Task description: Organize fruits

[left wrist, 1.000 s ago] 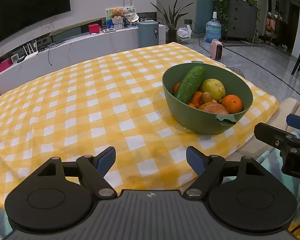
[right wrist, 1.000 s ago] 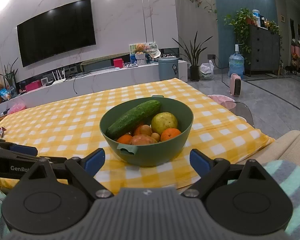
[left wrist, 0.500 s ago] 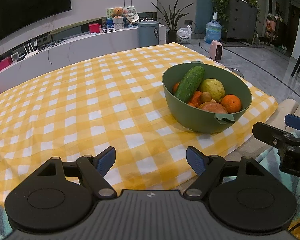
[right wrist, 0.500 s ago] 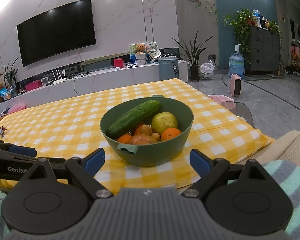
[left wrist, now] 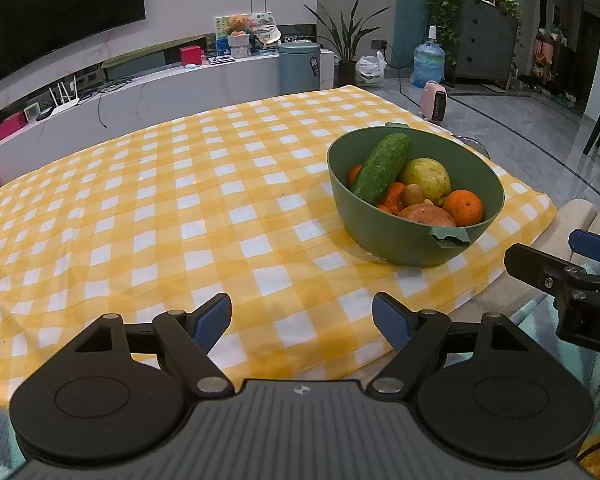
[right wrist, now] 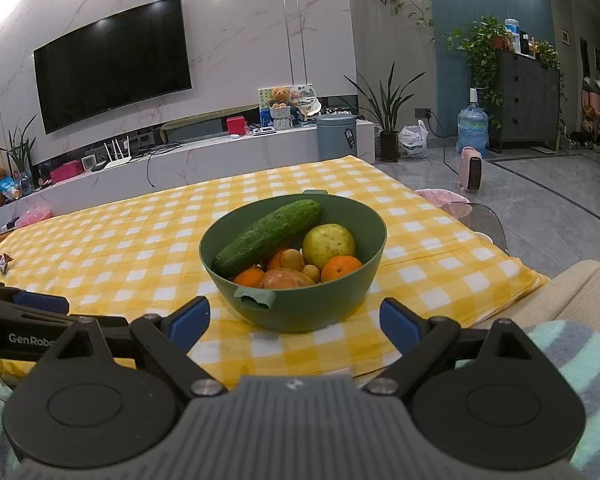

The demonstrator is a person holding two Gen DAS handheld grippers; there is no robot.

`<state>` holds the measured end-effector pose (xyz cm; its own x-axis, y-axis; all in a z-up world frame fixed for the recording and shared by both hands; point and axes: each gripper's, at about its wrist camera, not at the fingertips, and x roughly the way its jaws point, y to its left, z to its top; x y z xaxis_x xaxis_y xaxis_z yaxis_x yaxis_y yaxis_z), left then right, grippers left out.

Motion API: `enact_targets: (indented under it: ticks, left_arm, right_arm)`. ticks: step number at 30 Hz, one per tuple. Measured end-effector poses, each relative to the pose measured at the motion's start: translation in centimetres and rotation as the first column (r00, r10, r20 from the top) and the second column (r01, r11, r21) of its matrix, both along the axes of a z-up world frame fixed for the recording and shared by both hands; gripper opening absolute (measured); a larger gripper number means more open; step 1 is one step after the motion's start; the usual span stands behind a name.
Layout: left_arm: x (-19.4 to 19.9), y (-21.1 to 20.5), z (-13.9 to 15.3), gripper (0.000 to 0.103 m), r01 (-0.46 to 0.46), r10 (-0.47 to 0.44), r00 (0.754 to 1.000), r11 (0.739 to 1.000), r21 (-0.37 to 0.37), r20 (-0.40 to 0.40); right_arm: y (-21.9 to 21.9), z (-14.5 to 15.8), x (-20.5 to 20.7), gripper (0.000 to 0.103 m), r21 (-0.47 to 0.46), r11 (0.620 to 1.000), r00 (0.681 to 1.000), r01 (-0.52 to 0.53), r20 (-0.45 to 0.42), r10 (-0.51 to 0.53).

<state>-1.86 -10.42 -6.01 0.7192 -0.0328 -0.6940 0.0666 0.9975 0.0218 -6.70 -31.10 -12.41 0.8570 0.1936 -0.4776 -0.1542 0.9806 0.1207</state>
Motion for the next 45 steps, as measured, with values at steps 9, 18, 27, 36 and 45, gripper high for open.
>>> enact_targets:
  ticks: [9,18,27,36,45]
  left_arm:
    - [-0.03,0.04,0.04,0.094,0.0,0.0,1.0,1.0,-0.001,-0.001]
    - [0.02,0.1,0.01,0.094,0.001,-0.001,1.0,1.0,-0.003,-0.004]
    - [-0.02,0.16,-0.14,0.094,-0.02,0.02,1.0,1.0,-0.005,-0.002]
    - [0.09,0.31,0.0,0.094,-0.011,0.011,1.0,1.0,-0.015,-0.002]
    - [0.11,0.32,0.08,0.094,-0.011,0.011,1.0,1.0,-0.02,0.003]
  right_arm:
    - [-0.01,-0.03,0.0,0.089,0.002,1.0,1.0,0.0,-0.001,0.0]
    - [-0.02,-0.1,0.02,0.089,0.004,1.0,1.0,0.001,-0.003,-0.001]
    - [0.02,-0.15,0.05,0.089,0.003,1.0,1.0,0.001,-0.004,-0.001]
    - [0.14,-0.24,0.06,0.089,0.001,1.0,1.0,0.002,-0.007,-0.002]
    - [0.22,-0.46,0.16,0.089,-0.001,1.0,1.0,0.002,-0.011,-0.002]
